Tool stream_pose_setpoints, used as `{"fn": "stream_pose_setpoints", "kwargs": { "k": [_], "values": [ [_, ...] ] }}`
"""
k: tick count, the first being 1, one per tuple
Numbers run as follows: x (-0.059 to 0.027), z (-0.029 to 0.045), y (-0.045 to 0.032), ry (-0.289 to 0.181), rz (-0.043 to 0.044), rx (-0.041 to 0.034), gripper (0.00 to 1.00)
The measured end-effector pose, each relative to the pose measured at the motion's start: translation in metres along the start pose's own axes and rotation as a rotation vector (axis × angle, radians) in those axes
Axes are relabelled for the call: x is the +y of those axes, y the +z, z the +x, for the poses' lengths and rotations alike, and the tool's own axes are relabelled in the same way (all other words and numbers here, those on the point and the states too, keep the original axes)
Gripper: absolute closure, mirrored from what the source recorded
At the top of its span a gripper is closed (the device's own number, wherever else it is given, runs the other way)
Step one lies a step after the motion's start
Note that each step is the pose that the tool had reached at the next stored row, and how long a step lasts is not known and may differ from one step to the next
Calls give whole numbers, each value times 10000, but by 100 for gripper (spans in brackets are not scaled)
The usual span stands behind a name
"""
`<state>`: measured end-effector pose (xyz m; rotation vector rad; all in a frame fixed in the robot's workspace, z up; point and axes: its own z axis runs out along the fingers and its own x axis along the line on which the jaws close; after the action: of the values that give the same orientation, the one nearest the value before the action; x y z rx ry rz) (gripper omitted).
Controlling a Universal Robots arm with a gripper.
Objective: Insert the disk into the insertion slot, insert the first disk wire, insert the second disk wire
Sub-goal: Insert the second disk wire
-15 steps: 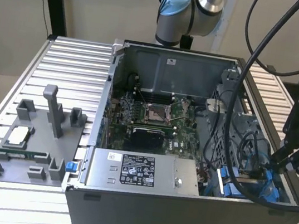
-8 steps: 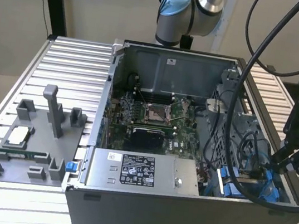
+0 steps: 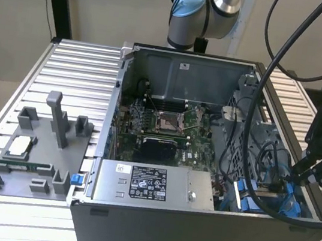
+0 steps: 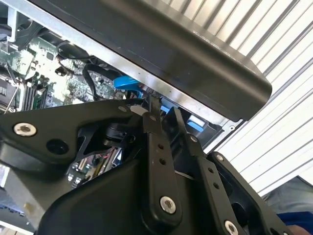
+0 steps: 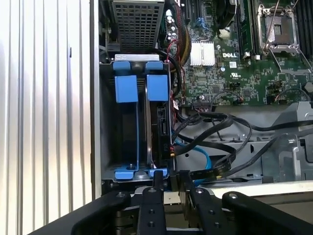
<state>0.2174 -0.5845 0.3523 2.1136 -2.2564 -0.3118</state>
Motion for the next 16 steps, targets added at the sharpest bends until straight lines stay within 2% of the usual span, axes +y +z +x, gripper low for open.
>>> {"fn": "stream_pose_setpoints", "kwargs": {
  "k": [2, 3, 16],
  "values": [
    [0, 0, 0, 1, 0, 0, 0],
    [0, 0, -1, 0, 0, 0, 100],
    [0, 0, 0, -3, -2, -24, 100]
  ]
}}
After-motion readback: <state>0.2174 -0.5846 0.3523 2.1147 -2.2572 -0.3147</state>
